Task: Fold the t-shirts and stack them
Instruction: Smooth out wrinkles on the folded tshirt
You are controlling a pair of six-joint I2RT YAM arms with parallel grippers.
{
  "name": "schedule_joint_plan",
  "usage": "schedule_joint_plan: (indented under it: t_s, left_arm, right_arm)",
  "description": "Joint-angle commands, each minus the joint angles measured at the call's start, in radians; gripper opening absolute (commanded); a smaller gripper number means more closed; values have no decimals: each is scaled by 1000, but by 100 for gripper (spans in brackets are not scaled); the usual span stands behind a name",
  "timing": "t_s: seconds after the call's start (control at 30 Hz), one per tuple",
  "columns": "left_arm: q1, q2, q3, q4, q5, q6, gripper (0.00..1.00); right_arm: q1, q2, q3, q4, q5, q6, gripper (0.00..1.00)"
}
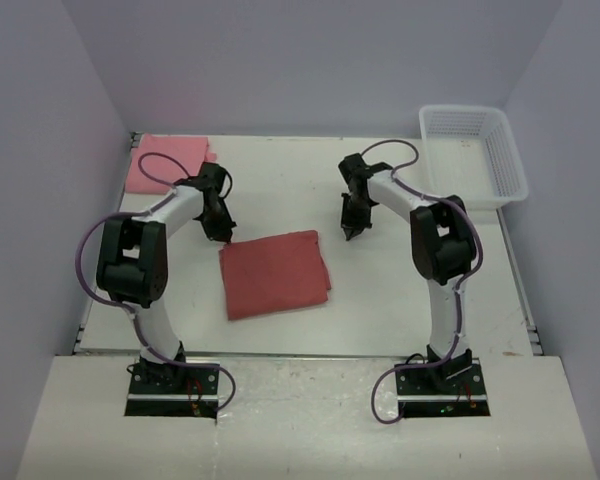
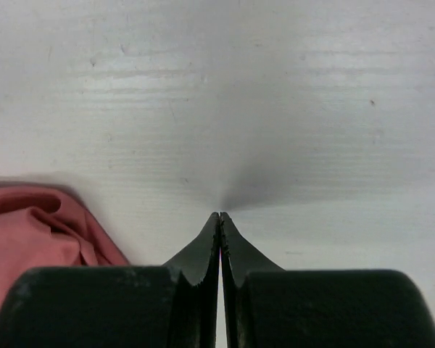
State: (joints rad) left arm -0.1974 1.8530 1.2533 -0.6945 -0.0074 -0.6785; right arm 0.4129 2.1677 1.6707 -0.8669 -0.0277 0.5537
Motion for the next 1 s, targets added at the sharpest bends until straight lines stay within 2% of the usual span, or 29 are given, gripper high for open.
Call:
schedule_joint_plan:
  t_s: [0.0,0.03,0.1,0.13,0.2,0.27,0.3,0.33,0.37,0.4,0.43,0.57,0.67,0.7,0.8,0.97]
  left_arm:
    - [13,-57,87,-10,-92,72,0]
    - [13,-110,101,-2,-88,101,0]
    - [3,-181,104,55,-56,135,11]
    - [0,-217,109,62,-62,141,33]
    - [-11,-319,127,92,-57,181,58]
    - [-16,-394,158,40,-89,185,67]
    - [-16,-412,162,18,-89,189,78]
    - [-16,-449,155,-6,-92,191,82]
    - [-16,-472,138,-49,-92,186,85]
    - [-16,-518,80,-54,-57,188,94]
    - [-14,-538,46,-57,-37,189,96]
    - [-10,-601,-100,-97,50,172,95]
    - [1,-630,-196,-79,121,186,86]
    - [9,-637,-222,-70,153,186,68]
    - [39,-656,-328,7,251,185,66]
    - [72,-644,-437,91,277,183,73]
  right_arm:
    - [0,-176,-3,0,74,-58,0]
    - [-2,-216,-24,20,36,-66,0]
    - [-2,-332,-75,80,-4,-84,0]
    - [0,-366,-113,92,-20,-86,0]
    - [3,-429,-164,115,-69,-89,0]
    - [12,-517,-206,141,-110,-93,0]
    - [26,-581,-254,152,-113,-94,0]
    - [35,-613,-279,161,-113,-95,0]
    - [43,-644,-301,178,-112,-92,0]
    - [56,-707,-345,183,-109,-84,0]
    - [63,-736,-367,193,-116,-81,0]
    - [87,-877,-456,226,-153,-81,0]
    - [95,-977,-499,230,-163,-95,0]
    - [96,-1003,-521,232,-163,-100,0]
    - [96,-1089,-554,233,-170,-121,0]
    - [96,-1175,-600,235,-196,-135,0]
